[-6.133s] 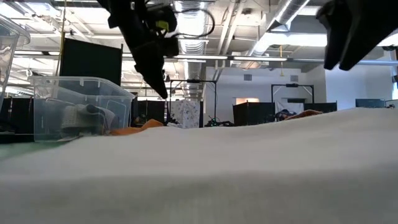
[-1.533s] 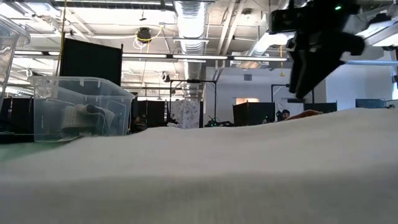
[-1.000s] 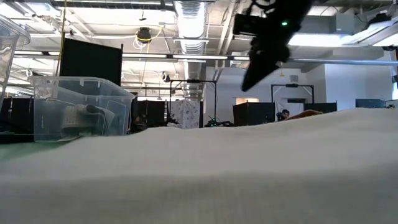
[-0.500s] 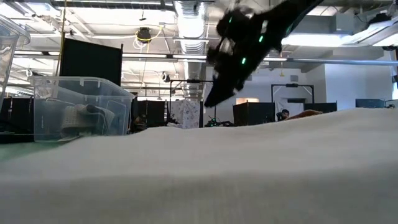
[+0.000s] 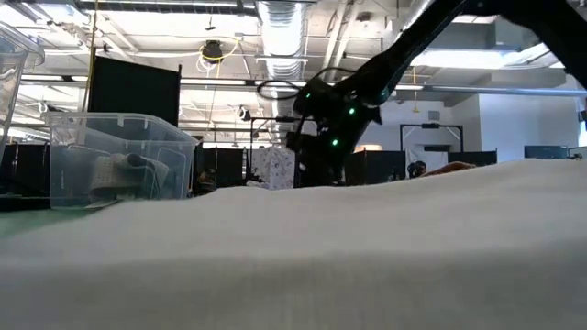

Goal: Sort towels by color in basket
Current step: Put the green towel into the top transparent bin

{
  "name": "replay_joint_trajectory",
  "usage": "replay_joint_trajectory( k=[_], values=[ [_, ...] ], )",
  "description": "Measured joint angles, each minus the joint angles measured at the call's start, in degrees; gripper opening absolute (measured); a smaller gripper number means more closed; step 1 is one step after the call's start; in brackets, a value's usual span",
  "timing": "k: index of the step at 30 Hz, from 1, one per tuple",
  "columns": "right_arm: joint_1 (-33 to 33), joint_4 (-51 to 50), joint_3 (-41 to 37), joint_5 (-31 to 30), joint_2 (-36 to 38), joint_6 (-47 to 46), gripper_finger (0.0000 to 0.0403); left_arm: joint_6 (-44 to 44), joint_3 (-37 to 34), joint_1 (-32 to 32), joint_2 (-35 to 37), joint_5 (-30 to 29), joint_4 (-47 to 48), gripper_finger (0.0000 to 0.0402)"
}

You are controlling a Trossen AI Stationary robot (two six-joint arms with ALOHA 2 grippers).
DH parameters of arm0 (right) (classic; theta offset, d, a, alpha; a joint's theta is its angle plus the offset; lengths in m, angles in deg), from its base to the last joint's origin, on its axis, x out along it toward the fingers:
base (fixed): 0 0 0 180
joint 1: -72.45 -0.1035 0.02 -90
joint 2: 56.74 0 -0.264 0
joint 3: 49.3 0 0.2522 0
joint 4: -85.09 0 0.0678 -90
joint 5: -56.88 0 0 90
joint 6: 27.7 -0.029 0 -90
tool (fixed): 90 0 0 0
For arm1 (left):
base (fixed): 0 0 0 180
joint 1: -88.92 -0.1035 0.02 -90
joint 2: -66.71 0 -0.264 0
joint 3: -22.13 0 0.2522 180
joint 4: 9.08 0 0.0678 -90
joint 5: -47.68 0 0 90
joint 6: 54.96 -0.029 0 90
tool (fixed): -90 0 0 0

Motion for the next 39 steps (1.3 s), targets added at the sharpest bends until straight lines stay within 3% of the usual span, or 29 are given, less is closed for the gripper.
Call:
replay_joint_trajectory(
  k=[4, 7, 16, 28, 39],
  values=[
    [-1.42, -2.81, 4.12, -2.79, -3.37, 1.43, 0.0257, -0.02, 0.0, 0.0, 0.0, -0.04, 0.04, 0.025],
    [-2.26, -4.88, 6.07, -4.77, -4.01, 0.94, 0.0231, 0.0, 0.0, 0.0, 0.0, -0.06, 0.1, 0.025],
    [-1.7, -6.48, 6.19, -3.48, -3.97, -0.35, 0.0026, 0.33, 0.0, 0.04, 0.0, -0.07, 0.17, 0.025],
    [-7.21, -1.77, 5.86, -0.51, -0.67, -0.64, 0.0024, 0.77, 0.0, 0.04, 0.0, -0.04, 0.26, 0.025],
    [-14.69, 1.39, 16.3, -1.16, 2.09, 6.21, 0.0024, 0.52, 0.02, 0.04, 0.0, -0.2, 0.23, 0.025]
  ],
)
